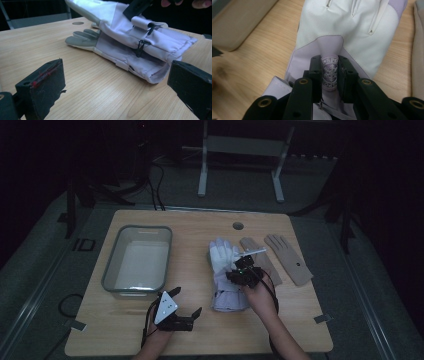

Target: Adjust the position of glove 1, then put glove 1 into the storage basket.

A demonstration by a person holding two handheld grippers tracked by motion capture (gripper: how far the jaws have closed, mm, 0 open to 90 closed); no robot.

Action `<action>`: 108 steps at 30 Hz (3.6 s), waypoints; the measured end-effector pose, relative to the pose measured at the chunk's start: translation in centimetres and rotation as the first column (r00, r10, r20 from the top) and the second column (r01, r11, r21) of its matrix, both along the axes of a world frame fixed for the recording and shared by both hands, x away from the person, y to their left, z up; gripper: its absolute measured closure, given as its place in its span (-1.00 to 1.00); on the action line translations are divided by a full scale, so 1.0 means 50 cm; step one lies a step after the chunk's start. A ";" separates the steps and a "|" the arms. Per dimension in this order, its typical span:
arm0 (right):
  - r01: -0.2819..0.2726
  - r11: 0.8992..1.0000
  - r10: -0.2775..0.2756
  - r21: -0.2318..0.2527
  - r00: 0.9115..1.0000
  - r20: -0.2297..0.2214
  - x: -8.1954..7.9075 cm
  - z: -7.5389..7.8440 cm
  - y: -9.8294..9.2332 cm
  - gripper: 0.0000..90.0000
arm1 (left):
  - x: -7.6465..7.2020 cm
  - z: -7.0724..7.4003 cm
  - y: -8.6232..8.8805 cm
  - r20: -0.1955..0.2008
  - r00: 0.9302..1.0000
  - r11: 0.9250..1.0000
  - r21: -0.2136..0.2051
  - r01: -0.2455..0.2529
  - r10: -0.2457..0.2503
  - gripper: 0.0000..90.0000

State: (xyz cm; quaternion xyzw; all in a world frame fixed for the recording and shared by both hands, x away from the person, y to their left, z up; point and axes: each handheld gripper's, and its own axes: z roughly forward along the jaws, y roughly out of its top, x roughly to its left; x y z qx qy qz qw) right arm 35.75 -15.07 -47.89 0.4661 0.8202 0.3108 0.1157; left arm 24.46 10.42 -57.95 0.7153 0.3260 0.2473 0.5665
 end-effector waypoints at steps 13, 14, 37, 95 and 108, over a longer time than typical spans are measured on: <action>0.027 1.000 -0.028 -0.012 0.999 -0.026 0.016 -0.055 0.006 0.60 | -0.001 0.000 -0.001 0.000 1.000 1.000 -0.001 0.001 -0.001 -0.97; 0.023 1.000 -0.023 -0.014 0.999 -0.025 0.017 -0.056 0.006 0.60 | -0.001 0.000 -0.001 0.000 1.000 1.000 -0.001 0.001 -0.001 -0.97; -0.053 0.993 0.046 0.103 0.997 0.069 -0.002 0.007 -0.058 -0.59 | 0.000 0.000 -0.003 -0.006 1.000 1.000 0.004 -0.015 0.015 -0.97; -0.097 0.987 0.106 0.130 0.992 -0.068 0.043 -0.104 -0.126 -0.18 | 0.093 0.058 -0.152 -0.453 0.891 0.985 0.162 0.065 0.016 -0.50; -0.095 0.971 0.136 0.220 0.974 -0.180 0.056 -0.136 -0.123 0.35 | 0.115 0.026 -0.147 -0.549 0.831 0.982 0.094 0.161 -0.084 -0.12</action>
